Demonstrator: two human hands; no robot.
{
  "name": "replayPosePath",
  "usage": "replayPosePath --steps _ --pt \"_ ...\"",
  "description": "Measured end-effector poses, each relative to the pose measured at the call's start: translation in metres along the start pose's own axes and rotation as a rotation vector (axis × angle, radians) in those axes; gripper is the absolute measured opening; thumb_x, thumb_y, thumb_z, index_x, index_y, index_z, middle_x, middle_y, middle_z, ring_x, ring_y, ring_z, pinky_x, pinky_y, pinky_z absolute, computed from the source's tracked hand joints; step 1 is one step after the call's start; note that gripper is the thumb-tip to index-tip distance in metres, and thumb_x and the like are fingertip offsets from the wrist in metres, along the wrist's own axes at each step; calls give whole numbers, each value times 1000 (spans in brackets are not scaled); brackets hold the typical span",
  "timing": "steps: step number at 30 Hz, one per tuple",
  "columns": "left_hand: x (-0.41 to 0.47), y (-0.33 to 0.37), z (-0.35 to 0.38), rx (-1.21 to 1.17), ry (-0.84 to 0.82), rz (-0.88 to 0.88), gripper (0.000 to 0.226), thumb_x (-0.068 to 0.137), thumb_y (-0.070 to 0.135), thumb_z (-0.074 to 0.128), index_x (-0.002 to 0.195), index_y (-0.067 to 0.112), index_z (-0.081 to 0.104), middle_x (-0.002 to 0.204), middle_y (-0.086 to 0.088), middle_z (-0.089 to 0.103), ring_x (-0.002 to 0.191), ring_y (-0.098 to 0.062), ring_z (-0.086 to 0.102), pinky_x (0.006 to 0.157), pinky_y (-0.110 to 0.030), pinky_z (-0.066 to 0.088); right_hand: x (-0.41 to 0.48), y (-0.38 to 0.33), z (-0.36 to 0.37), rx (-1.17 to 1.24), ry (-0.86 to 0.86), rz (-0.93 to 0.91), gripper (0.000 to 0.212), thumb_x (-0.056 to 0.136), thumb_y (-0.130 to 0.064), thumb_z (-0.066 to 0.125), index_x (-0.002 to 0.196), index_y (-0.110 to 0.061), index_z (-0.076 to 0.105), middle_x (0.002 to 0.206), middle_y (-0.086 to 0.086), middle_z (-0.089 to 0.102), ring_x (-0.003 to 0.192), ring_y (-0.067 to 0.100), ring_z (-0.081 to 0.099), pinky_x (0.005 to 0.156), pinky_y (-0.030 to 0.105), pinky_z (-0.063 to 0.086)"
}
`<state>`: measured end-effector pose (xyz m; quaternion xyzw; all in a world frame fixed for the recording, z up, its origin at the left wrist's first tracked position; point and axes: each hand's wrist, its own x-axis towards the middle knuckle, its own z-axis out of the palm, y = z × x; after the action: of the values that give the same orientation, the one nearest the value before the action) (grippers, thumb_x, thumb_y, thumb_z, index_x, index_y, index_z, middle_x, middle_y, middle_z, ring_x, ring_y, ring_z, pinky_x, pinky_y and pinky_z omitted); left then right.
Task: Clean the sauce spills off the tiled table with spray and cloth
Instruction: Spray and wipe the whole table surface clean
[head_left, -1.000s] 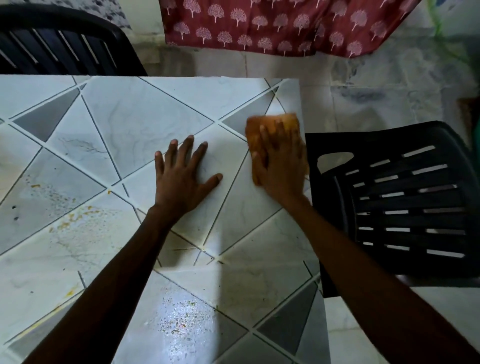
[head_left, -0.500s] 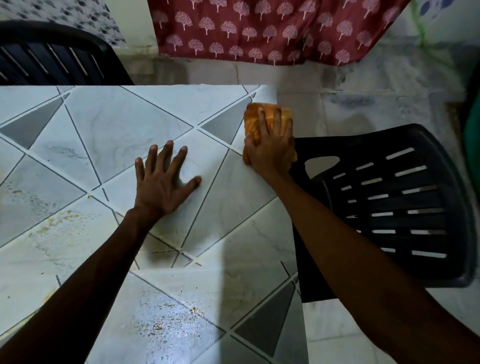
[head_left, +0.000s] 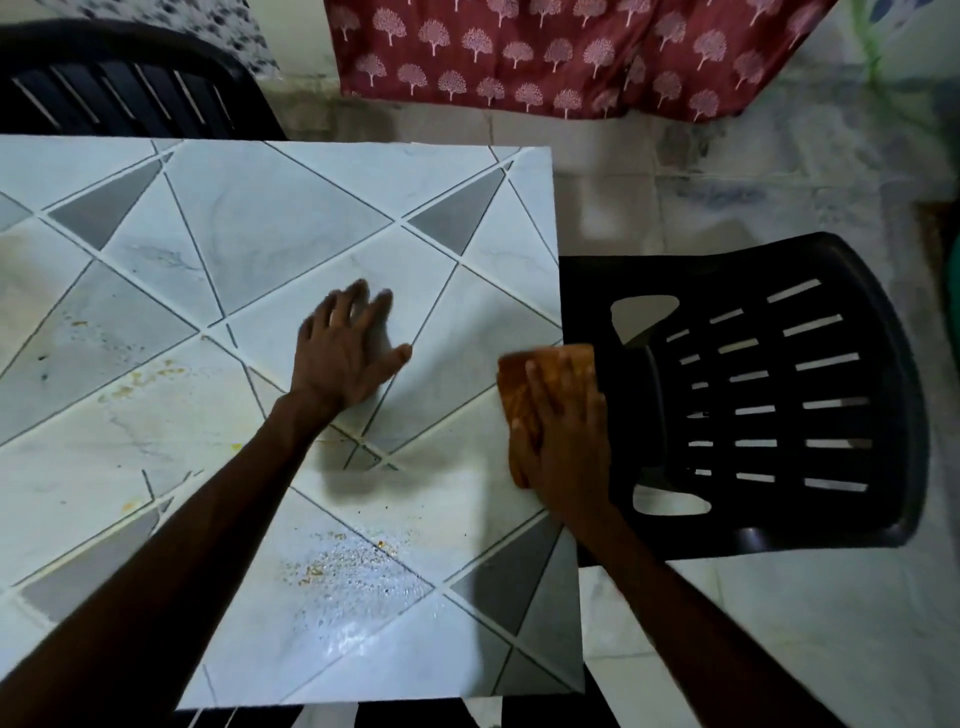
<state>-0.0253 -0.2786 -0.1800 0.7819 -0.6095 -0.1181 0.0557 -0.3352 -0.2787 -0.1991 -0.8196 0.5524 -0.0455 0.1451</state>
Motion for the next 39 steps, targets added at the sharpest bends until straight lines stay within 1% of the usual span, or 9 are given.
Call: replayPosePath --steps 3,7,11,18,22,26,30,33,39 --pt "-32 5 16 -11 -22 -21 84 82 77 39 154 37 23 164 -4 19 148 -35 20 115 -55 27 102 -9 -5 33 52 73 65 96 -50 34 157 -29 28 165 13 23 149 43 21 115 60 29" --pt "-33 4 18 -36 -78 -40 87 81 82 31 155 40 14 166 -4 10 151 -34 10 117 -57 21 169 -20 -13 -13 -12 163 70 95 -54 34 159 -32 16 168 9 12 152 42 12 120 59 21" --pt "-33 5 19 1 -59 -19 89 81 83 28 156 38 14 165 -7 11 150 -37 13 114 -60 24 87 -16 -9 -49 65 36 69 95 -50 35 159 -27 24 166 12 21 151 43 17 118 58 22" --pt "-33 3 15 -52 -103 -56 89 80 83 32 155 42 10 166 -4 5 152 -35 5 116 -59 17 -118 -3 3 -84 -25 -108 73 96 -46 50 160 -28 20 169 8 8 155 37 3 121 59 17" --pt "-30 6 18 -70 -106 -65 84 86 76 42 155 42 9 166 -3 2 152 -32 2 118 -58 12 -70 -1 -3 -106 -19 -170 72 94 -49 47 159 -31 21 168 7 12 154 38 5 120 62 14" --pt "-30 5 18 -85 -97 -65 82 88 73 44 156 41 9 167 -3 -1 152 -31 -2 119 -57 8 56 -26 -4 -152 48 -36 67 96 -51 34 159 -29 24 165 12 24 152 42 14 121 61 11" --pt "-29 6 20 -88 -94 -56 82 89 73 42 156 41 7 166 -2 -3 152 -31 -5 119 -55 4 128 -63 -1 -171 8 74 75 91 -55 22 160 -27 16 168 12 12 153 42 8 122 60 8" --pt "-35 5 19 -95 -80 -46 82 89 72 43 156 40 9 166 -4 -1 152 -32 -3 119 -56 5 104 -71 -3 -151 21 14 72 94 -52 26 160 -25 18 167 11 15 153 40 11 121 59 10" --pt "-33 8 11 -129 -96 -26 82 89 73 43 156 38 12 166 -6 1 152 -33 -3 119 -58 7 -67 -69 6 -80 12 -76 72 96 -46 44 160 -27 18 168 10 12 154 38 8 121 60 12"
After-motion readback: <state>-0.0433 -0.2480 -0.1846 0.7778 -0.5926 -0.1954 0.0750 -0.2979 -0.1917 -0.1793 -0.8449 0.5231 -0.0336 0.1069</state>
